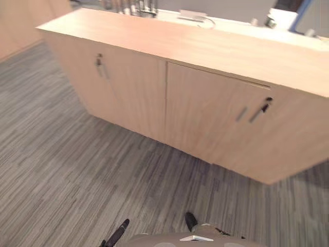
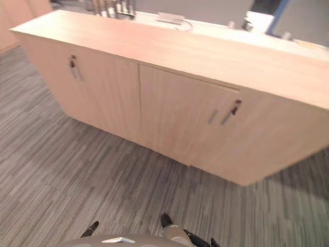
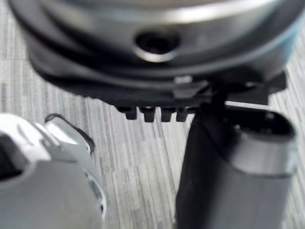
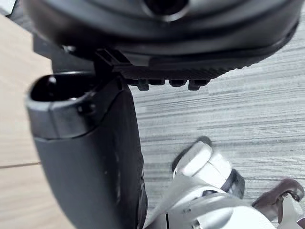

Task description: Walk over to the cabinet, pick up the folder, carry it to the office cabinet, place the folder inside the office cabinet, then close the office cabinet door

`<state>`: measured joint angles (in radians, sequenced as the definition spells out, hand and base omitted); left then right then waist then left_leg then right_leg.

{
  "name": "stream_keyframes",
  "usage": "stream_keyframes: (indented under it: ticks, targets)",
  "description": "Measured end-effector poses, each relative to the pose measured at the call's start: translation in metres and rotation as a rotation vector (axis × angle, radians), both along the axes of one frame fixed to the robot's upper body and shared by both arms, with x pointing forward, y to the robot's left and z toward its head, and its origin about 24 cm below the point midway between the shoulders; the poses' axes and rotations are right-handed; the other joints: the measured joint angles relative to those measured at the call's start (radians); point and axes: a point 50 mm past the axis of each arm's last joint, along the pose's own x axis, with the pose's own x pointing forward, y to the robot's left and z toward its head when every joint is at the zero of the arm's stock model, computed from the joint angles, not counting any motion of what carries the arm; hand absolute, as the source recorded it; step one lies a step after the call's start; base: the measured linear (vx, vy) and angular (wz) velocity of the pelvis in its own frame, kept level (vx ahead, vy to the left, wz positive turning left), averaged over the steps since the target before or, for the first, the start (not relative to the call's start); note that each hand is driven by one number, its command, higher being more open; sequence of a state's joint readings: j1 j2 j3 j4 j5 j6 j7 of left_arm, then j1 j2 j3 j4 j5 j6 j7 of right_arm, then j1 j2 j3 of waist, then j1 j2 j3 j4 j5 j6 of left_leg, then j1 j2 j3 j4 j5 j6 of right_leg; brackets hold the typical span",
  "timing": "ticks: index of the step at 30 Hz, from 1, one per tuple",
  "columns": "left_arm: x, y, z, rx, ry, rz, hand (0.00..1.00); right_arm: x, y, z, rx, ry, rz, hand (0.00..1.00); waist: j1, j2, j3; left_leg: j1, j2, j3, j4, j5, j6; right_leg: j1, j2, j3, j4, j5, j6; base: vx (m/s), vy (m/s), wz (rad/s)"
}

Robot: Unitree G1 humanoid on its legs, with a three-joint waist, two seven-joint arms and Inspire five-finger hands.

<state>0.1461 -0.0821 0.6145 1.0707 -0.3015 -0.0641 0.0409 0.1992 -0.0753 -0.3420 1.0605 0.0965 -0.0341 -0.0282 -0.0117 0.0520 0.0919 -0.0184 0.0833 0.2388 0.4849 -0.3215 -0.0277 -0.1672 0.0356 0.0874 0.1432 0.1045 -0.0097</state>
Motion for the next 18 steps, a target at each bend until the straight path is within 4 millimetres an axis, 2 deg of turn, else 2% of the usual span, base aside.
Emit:
stream_keyframes:
  ticks: [1,2,3,4,5,7,8,10,11,12,15,18]
  targets:
    - [0.015,0.001,0.002,0.012,-0.036,-0.022,1.0,0.005,0.002,0.0,-0.003,-0.008,0.002,1.0,0.032,-0.01,0.014,-0.034,-0.006,-0.036,-0.009,-0.023,0.092,0.028,-0.02,-0.117,-0.042,0.048,-0.037,0.03,-0.113,-1.01]
    - [0.018,-0.002,0.002,0.017,-0.045,-0.047,1.0,0.002,-0.002,0.001,-0.016,-0.007,-0.013,1.0,0.031,0.021,0.011,-0.017,0.019,-0.046,-0.145,0.059,0.086,0.036,-0.018,-0.186,-0.043,0.014,-0.049,0.03,-0.132,-1.2]
    - [0.023,-0.003,0.004,0.033,-0.058,-0.093,1.0,-0.003,-0.005,0.001,-0.028,0.005,-0.045,1.0,0.034,-0.012,0.009,0.024,0.001,-0.004,-0.167,0.067,0.024,0.023,-0.104,-0.345,0.136,-0.137,-0.036,0.05,-0.038,-0.74]
    - [0.025,-0.004,0.004,0.037,-0.059,-0.125,1.0,-0.011,-0.006,0.001,-0.031,0.016,-0.077,1.0,0.021,0.003,-0.001,0.036,0.005,0.009,-0.178,0.067,0.025,0.034,-0.163,-0.441,0.245,-0.216,-0.05,0.05,-0.013,-0.64]
    - [0.026,-0.005,0.004,0.035,-0.06,-0.139,1.0,-0.018,-0.007,0.001,-0.034,0.028,-0.105,1.0,0.013,0.006,-0.009,0.047,0.012,0.016,-0.187,0.07,0.022,0.055,-0.2,-0.482,0.296,-0.243,-0.046,0.03,-0.012,-0.43]
    - [0.025,-0.004,0.004,0.043,-0.051,-0.153,1.0,-0.029,-0.007,0.0,-0.031,0.051,-0.134,1.0,0.011,0.001,-0.014,0.079,0.025,0.043,-0.218,0.083,0.006,0.105,-0.245,-0.508,0.3,-0.253,-0.011,-0.01,-0.069,-0.54]
    - [0.022,0.004,0.004,0.067,-0.027,-0.188,1.0,-0.036,0.002,-0.002,-0.007,0.076,-0.142,1.0,0.009,-0.035,-0.023,0.1,0.017,0.068,-0.255,0.104,-0.008,0.164,-0.267,-0.488,0.212,-0.227,0.048,-0.03,-0.148,-0.59]
    - [0.024,0.013,0.005,0.092,-0.016,-0.231,1.0,-0.042,0.013,-0.006,0.03,0.109,-0.149,1.0,0.006,-0.076,-0.034,0.097,-0.003,0.069,-0.289,0.134,-0.029,0.2,-0.258,-0.464,0.076,-0.233,0.131,-0.01,-0.243,-0.25]
    - [0.025,0.012,0.005,0.092,-0.008,-0.267,1.0,-0.047,0.015,-0.007,0.039,0.129,-0.16,1.0,0.005,-0.07,-0.04,0.098,0.002,0.029,-0.336,0.176,-0.024,0.222,-0.222,-0.472,-0.006,-0.186,0.117,0.0,-0.29,-0.04]
    - [0.024,0.007,0.004,0.083,-0.004,-0.279,1.0,-0.051,0.01,-0.007,0.031,0.147,-0.158,1.0,0.008,-0.057,-0.042,0.098,0.016,-0.023,-0.375,0.194,-0.038,0.238,-0.185,-0.471,-0.076,-0.148,0.104,0.01,-0.184,-0.03]
    - [0.019,0.004,0.002,0.081,0.017,-0.295,1.0,-0.054,0.007,-0.007,0.026,0.169,-0.153,1.0,0.006,-0.039,-0.046,0.119,0.036,-0.026,-0.425,0.225,-0.058,0.27,-0.136,-0.471,-0.156,-0.109,0.082,-0.01,-0.145,-0.05]
    - [0.021,0.004,0.003,0.081,0.008,-0.336,1.0,-0.051,0.007,-0.007,0.03,0.163,-0.155,1.0,0.005,-0.043,-0.047,0.128,0.041,-0.025,-0.449,0.231,-0.068,0.286,-0.118,-0.456,-0.213,-0.088,0.079,-0.05,-0.041,-0.13]
